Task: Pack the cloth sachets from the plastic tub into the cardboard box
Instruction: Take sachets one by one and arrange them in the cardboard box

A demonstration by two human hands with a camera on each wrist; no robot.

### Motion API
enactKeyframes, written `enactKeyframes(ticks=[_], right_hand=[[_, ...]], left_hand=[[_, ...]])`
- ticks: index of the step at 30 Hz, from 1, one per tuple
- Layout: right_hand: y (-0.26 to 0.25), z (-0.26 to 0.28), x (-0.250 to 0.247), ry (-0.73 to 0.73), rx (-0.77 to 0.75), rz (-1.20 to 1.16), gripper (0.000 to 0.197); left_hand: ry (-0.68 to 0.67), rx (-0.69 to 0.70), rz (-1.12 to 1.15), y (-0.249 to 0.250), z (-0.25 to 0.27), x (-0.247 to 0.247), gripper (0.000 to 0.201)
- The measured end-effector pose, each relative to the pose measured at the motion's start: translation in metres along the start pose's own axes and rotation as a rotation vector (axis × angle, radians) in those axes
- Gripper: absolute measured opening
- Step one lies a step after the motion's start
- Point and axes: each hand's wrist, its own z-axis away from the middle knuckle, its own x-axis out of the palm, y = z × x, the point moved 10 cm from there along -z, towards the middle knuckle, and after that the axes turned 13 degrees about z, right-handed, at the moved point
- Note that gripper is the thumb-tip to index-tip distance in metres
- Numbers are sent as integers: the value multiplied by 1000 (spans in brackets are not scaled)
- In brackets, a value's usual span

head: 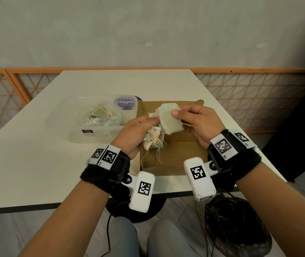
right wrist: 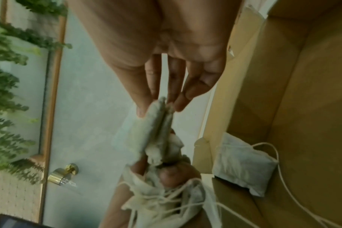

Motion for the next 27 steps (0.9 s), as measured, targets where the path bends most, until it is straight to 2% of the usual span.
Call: enactKeyframes(ticks=[6, 10, 11, 12, 15, 17, 19, 20, 22, 24, 27], right_hand=[[-3, 0, 1, 24, -12, -24, 11], [0, -2, 3, 22, -14, -1, 12], [1, -2, 3, 20, -15, 13, 12], [1, -2, 3, 21, -19, 28, 12], [-5, 0, 1, 13, -39, 65, 11], [-13, 0, 3, -39, -77, 216, 23], [-25, 0, 11, -129, -134, 461, 41], [-31, 0, 16, -171, -160, 578, 41], [-40, -4, 20, -205, -192, 717, 28], [-43, -11, 15, -190, -167, 718, 20], [-42, -22, 3, -184, -125, 751, 14]], left_hand=[[-11, -14, 20, -3, 2, -1, 38], [-22, -35, -19, -4, 1, 1, 70], [-19, -26, -28, -3, 2, 1, 72], [-5, -7, -44, -1, 2, 0, 66], [12, 33, -79, 1, 0, -5, 22], [19, 50, -120, 5, 1, -6, 0], [14, 61, -180, 6, -1, -6, 4], [5, 59, -197, 6, -1, -5, 13], [-15, 32, -184, 3, 0, -2, 21], [-9, 24, -137, 1, 0, -5, 12], [85, 37, 27, -3, 0, -26, 9]])
